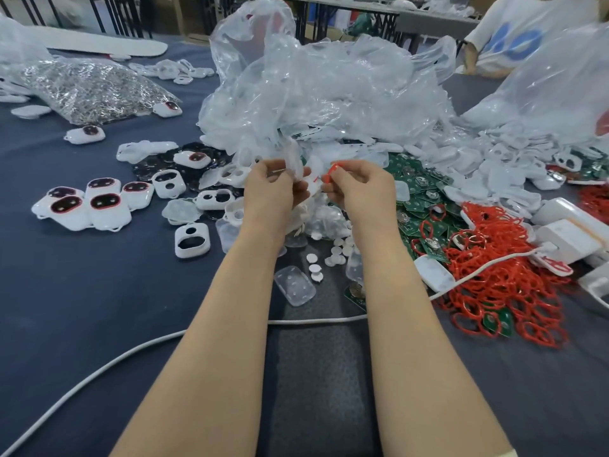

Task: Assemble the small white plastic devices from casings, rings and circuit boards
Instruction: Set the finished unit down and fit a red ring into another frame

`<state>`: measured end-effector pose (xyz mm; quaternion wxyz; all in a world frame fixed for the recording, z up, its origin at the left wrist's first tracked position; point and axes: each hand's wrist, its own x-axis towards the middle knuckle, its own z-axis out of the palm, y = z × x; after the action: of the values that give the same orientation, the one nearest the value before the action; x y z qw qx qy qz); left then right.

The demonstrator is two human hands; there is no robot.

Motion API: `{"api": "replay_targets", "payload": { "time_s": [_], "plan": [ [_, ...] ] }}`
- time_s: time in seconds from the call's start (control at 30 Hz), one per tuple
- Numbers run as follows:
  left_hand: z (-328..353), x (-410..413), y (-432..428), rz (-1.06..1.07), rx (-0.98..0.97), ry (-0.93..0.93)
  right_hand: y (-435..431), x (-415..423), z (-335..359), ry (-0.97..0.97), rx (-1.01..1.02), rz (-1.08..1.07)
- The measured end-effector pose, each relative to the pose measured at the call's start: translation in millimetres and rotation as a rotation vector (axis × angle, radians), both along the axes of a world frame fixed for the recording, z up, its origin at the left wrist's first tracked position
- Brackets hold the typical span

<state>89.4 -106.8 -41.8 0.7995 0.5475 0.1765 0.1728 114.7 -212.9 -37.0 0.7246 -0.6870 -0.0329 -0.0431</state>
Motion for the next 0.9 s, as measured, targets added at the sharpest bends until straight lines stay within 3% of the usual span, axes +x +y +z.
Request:
{"api": "replay_targets", "payload": {
  "time_s": [0.13,0.33,0.43,0.53,0.6,0.7,0.73,0.83,0.9],
  "plan": [
    [-1,-2,2,0.098,0.066,-0.029,1,1,-4,-0.047,-0.082,-0.054],
    [0,-5,-1,0.067,0.135,-0.059,7,-2,-6,-0.05,0.018,-0.051],
    [-1,-4,-4,0.066,0.327,-0.063,12,-5,-4,-0.001,0.204,0.087],
    [-3,-2,-5,0.048,0.525,-0.067,15,-7,-7,-0.085,0.112,0.071],
    [-2,-2,-6,-0.009,0.439,-0.058,14,-7,-8,-0.129,0.049,0.015],
    [4,-4,-8,-0.077,0.101,-0.048,10,-5,-8,-0.142,0.035,-0.009],
    [4,-4,-8,-0.074,0.075,-0.046,9,-4,-8,-0.14,0.031,-0.004],
    [-1,-2,-8,-0.051,0.387,-0.058,8,-3,-9,-0.128,0.055,0.015],
    [-4,-2,-9,-0.022,0.466,-0.089,8,-3,-8,-0.09,0.162,0.02]
  ]
}}
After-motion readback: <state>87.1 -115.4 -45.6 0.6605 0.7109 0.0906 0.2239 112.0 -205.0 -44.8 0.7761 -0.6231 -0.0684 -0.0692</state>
